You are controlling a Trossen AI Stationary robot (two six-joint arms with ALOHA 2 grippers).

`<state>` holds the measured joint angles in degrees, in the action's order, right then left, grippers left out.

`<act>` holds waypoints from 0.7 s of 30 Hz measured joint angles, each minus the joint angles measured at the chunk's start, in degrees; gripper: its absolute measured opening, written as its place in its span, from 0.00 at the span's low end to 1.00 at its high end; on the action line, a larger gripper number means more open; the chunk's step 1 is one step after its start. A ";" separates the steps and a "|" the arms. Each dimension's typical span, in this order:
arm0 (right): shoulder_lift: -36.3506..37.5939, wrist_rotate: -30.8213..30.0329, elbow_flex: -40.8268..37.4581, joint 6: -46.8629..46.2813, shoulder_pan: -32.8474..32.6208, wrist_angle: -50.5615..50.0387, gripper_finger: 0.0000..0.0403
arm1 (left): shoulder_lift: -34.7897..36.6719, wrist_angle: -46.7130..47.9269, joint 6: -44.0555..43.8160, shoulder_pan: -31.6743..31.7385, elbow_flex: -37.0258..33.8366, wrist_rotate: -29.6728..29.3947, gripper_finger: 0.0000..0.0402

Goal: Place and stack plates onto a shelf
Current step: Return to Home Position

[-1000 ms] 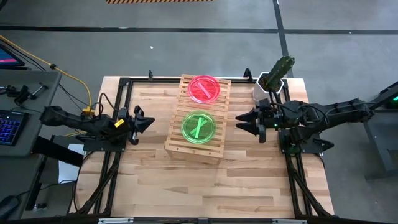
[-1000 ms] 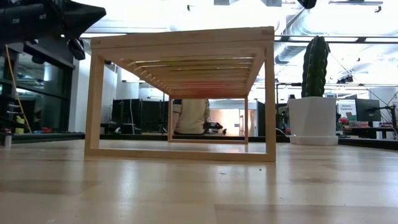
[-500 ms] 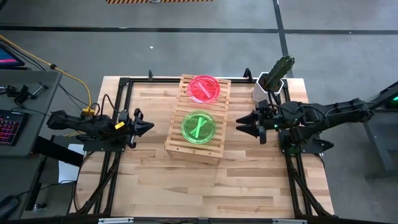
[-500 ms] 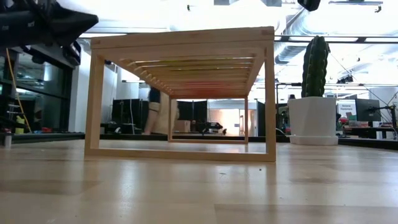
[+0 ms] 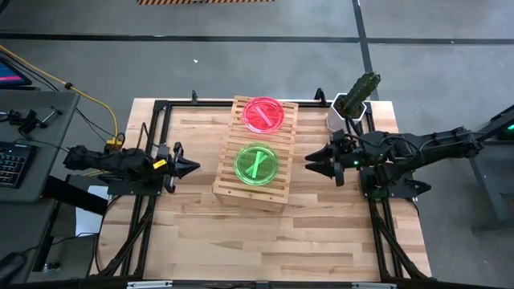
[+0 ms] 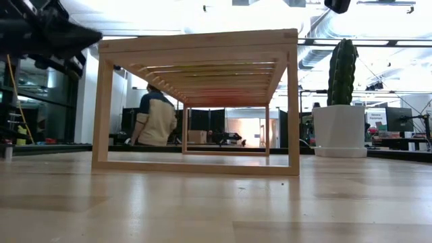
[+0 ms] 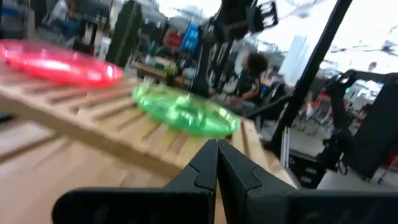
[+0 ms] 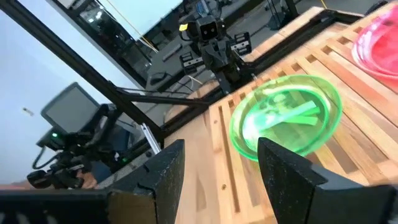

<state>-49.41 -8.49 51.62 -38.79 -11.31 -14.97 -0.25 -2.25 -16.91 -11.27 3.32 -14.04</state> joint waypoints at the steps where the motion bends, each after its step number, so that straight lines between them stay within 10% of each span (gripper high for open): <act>1: 0.00 0.00 0.00 0.00 0.00 -0.43 0.46 | 0.00 1.01 -0.42 0.00 0.06 -0.17 0.00; 13: 3.17 2.33 -3.92 0.66 0.00 -9.05 0.03 | -0.20 4.27 -1.99 0.00 -0.05 -0.42 0.00; 21: 16.60 2.44 -28.42 -0.36 2.50 16.83 0.01 | -0.20 4.38 -1.97 0.00 -0.05 -0.45 0.00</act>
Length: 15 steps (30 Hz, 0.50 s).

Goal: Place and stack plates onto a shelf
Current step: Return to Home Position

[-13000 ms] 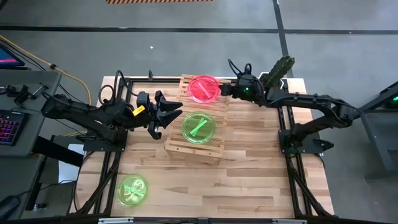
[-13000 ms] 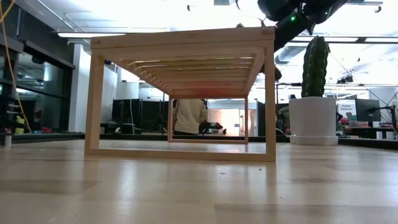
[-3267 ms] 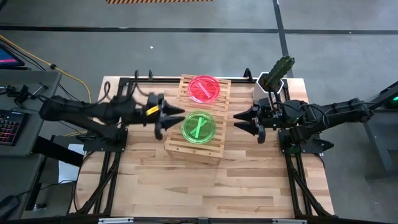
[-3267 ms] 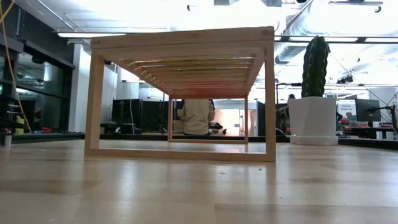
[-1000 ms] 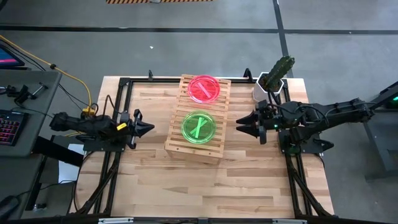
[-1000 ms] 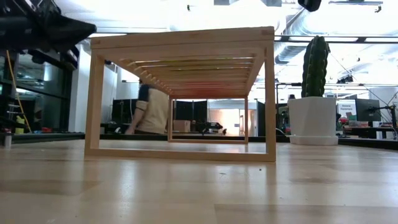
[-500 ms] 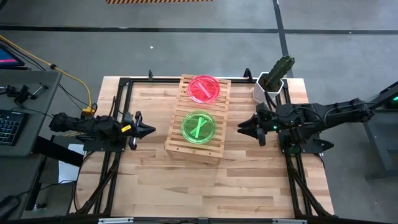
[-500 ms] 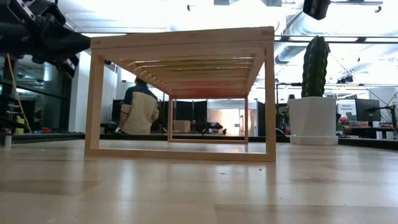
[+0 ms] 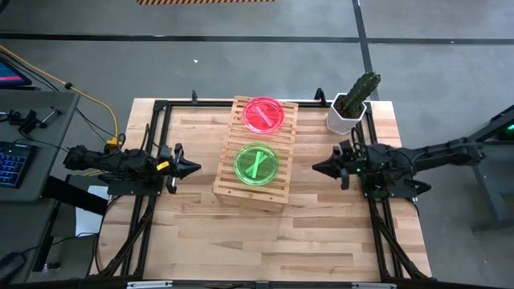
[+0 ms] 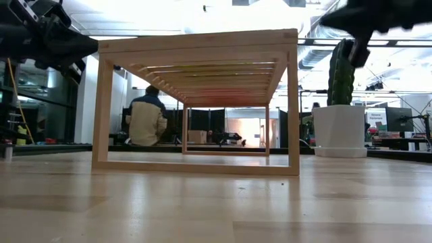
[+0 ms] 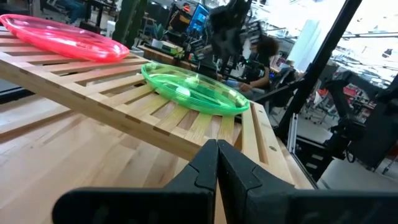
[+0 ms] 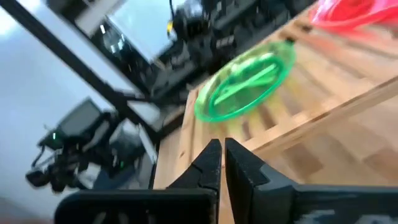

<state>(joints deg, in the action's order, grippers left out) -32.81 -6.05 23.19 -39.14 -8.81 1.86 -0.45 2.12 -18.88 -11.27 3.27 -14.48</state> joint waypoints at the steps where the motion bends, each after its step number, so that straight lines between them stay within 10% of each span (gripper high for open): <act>1: 1.27 0.06 -2.72 0.15 0.89 3.31 0.01 | 0.00 0.01 -0.02 0.00 0.00 0.00 0.00; 15: 15.20 5.89 -22.55 10.07 6.05 22.36 0.00 | 0.00 0.01 0.01 0.00 -0.02 0.00 0.00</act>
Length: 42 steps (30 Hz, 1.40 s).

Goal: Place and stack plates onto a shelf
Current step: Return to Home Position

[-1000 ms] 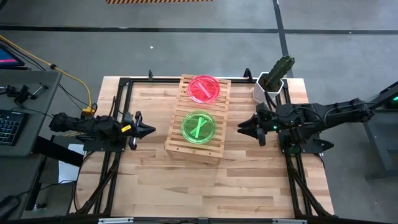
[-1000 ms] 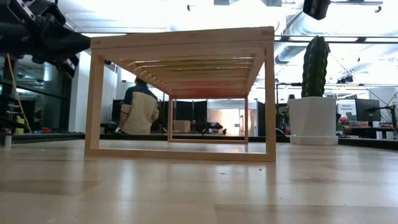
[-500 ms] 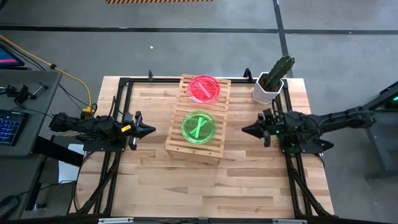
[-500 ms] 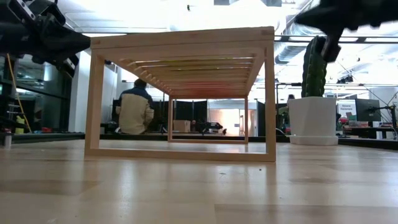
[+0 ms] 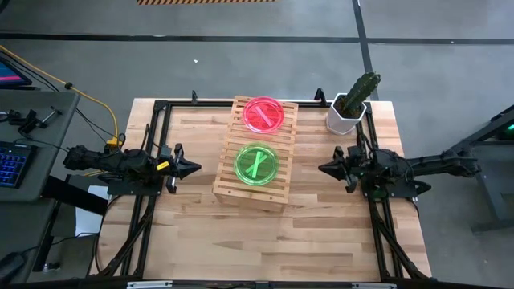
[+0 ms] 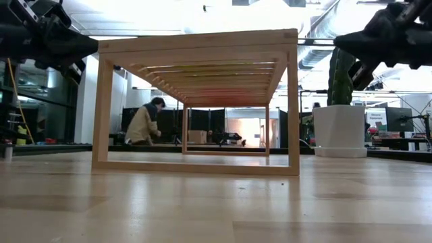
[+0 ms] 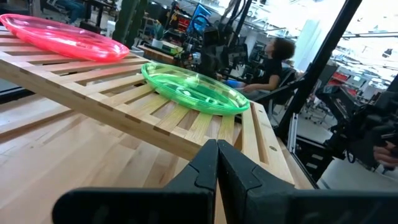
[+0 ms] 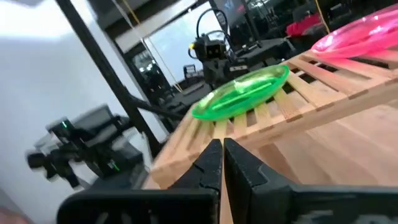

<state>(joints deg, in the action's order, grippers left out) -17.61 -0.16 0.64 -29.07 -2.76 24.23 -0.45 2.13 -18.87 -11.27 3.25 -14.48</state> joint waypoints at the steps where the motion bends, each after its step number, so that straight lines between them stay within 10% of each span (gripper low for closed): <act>1: 0.74 0.26 -0.03 1.38 -0.01 -1.83 0.00 | 0.00 0.00 0.00 0.00 0.00 0.00 0.00; 16: 9.08 -3.80 -0.08 5.97 0.02 -22.48 0.00 | 0.00 -0.02 -0.01 0.00 -0.04 0.00 0.00; 42: 7.50 -3.99 0.04 3.56 0.15 -23.19 0.00 | -0.02 0.00 0.00 0.00 -0.04 -0.02 0.00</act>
